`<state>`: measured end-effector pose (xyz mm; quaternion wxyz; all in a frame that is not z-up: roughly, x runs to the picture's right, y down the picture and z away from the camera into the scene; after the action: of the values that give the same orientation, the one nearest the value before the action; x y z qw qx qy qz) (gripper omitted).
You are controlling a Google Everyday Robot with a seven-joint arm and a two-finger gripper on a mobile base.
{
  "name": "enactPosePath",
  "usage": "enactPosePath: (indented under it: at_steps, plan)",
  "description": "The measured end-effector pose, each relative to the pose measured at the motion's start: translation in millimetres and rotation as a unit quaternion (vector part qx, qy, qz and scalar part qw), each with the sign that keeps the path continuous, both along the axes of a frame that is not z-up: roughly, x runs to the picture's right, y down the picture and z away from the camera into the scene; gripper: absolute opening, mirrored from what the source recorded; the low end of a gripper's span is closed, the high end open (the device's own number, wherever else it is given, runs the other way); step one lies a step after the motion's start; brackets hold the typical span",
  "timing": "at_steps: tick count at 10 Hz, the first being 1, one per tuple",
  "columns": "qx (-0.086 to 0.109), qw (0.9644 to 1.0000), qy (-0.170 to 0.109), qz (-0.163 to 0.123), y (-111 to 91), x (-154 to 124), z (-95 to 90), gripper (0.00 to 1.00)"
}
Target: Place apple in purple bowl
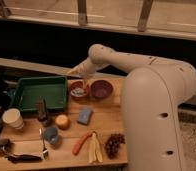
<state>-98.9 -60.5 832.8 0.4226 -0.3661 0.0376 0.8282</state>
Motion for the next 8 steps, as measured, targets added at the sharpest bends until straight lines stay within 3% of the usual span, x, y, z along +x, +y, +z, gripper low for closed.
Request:
enactPosePath:
  at_steps: [8]
  plan:
    - [-0.004, 0.9999, -0.004, -0.01, 1.1, 0.2, 0.3, 0.73]
